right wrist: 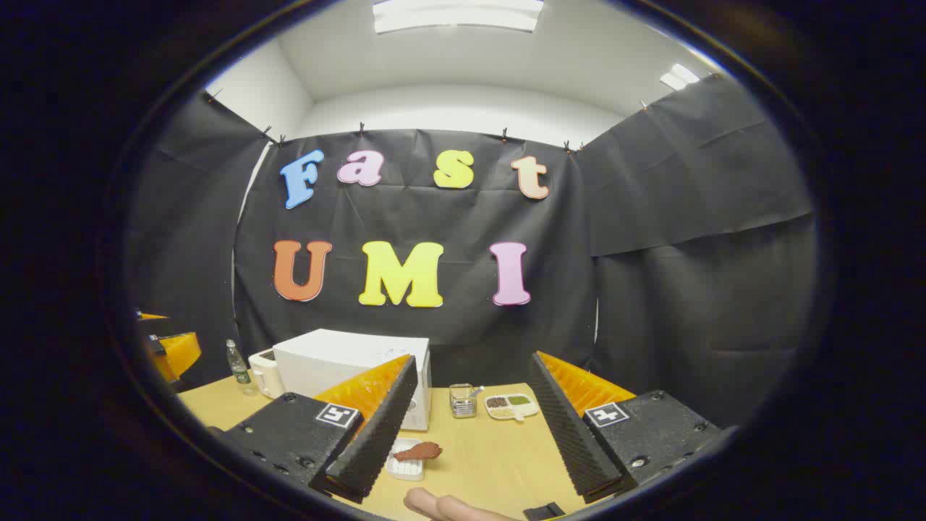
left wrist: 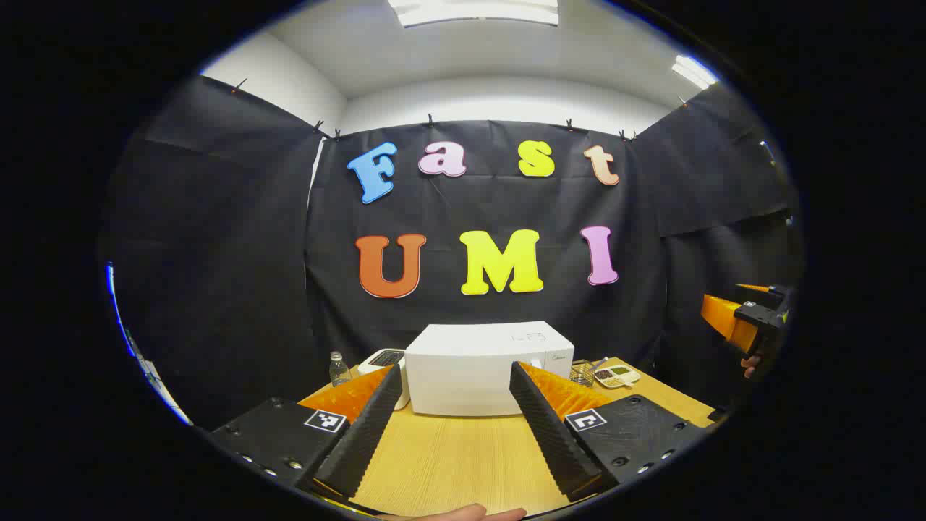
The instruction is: Open the microwave oven with the left hand, put the food in, and close the microwave oven.
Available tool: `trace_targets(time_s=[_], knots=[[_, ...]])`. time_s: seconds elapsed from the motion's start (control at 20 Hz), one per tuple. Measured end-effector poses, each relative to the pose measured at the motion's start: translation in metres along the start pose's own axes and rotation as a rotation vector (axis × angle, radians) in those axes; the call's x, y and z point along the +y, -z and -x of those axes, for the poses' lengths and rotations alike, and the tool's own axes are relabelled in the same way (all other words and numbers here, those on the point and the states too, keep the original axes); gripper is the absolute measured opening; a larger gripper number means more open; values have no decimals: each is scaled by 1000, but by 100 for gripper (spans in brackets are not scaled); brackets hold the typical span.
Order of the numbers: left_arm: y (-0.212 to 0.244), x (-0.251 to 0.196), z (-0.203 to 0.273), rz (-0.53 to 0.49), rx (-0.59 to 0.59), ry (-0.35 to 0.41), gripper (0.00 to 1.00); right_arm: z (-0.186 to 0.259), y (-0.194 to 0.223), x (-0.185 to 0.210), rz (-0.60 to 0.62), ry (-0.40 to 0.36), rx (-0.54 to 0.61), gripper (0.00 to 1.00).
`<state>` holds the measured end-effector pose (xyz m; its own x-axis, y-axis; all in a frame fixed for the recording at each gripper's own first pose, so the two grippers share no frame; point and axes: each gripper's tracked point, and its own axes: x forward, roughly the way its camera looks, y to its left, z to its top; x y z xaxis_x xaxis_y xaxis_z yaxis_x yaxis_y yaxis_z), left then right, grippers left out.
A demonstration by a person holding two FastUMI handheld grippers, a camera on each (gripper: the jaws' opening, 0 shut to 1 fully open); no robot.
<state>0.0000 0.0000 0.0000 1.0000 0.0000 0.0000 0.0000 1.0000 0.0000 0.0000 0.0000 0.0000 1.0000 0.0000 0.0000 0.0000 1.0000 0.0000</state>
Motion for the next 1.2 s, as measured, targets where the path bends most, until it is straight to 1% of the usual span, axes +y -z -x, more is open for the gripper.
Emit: trace_targets(time_s=[0.15, 0.35, 0.9, 0.95, 1.0, 1.2], knots=[[0, -3, 3, 10, 1, 19, 94, -2, 2, 0, 0, 0, 3, 90], [-3, 2, 6, 18, -19, 16, 94, -3, 3, 2, 3, -4, -1, 90], [4, 12, 4, 40, -5, 4, 94, -3, 4, 11, 24, -21, -9, 90], [4, 13, 4, 41, -3, 3, 94, -2, 4, 10, 23, -23, -9, 98], [5, 13, 4, 43, -4, 3, 94, -2, 5, 10, 24, -25, -9, 91], [8, 10, 2, 46, 3, 4, 94, -2, 9, 12, 27, -34, -6, 91]])
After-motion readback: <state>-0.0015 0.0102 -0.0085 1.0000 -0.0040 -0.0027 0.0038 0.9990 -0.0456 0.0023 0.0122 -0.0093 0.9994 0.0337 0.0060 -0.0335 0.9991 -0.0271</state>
